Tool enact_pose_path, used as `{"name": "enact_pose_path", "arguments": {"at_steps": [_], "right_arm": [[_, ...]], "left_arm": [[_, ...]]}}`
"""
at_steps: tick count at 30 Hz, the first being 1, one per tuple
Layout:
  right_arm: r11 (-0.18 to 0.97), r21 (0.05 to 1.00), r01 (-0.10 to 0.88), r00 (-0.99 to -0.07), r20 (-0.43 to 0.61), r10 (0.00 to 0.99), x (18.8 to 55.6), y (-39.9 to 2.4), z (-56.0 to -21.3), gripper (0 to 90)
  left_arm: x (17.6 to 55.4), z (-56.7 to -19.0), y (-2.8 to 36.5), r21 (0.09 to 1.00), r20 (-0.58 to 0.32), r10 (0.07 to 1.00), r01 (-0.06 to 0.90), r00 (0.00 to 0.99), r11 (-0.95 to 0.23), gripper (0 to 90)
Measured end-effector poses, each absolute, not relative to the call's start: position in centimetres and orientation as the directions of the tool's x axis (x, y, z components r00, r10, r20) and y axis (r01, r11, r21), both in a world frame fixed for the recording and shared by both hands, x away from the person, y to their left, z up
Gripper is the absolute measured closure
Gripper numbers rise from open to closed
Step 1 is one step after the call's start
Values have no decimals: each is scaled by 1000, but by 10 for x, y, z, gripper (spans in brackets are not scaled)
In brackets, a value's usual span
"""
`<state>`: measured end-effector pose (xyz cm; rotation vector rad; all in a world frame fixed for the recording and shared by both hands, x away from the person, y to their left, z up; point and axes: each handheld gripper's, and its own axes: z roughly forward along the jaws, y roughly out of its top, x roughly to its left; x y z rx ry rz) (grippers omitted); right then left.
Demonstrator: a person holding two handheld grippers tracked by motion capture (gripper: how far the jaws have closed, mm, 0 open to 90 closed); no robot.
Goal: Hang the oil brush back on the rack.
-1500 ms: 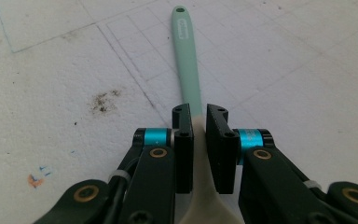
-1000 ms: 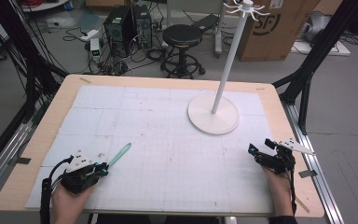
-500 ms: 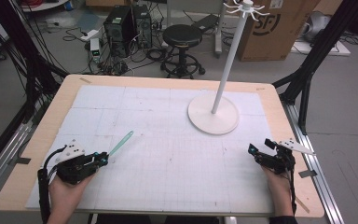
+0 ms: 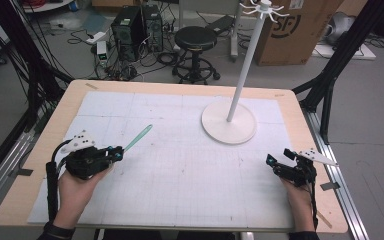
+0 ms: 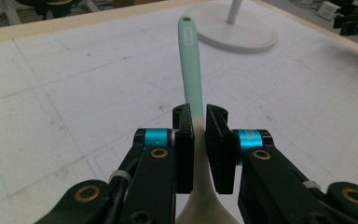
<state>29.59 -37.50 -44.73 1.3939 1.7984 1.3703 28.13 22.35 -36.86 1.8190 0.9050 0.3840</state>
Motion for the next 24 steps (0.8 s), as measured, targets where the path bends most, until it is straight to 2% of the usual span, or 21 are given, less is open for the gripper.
{"name": "enact_pose_path", "arguments": {"at_steps": [24], "right_arm": [[-24,902,431,-370,201,907,296,-375,-447,171]], "left_arm": [[325,-294,190,938,-164,668,325,726,-123,820]]}}
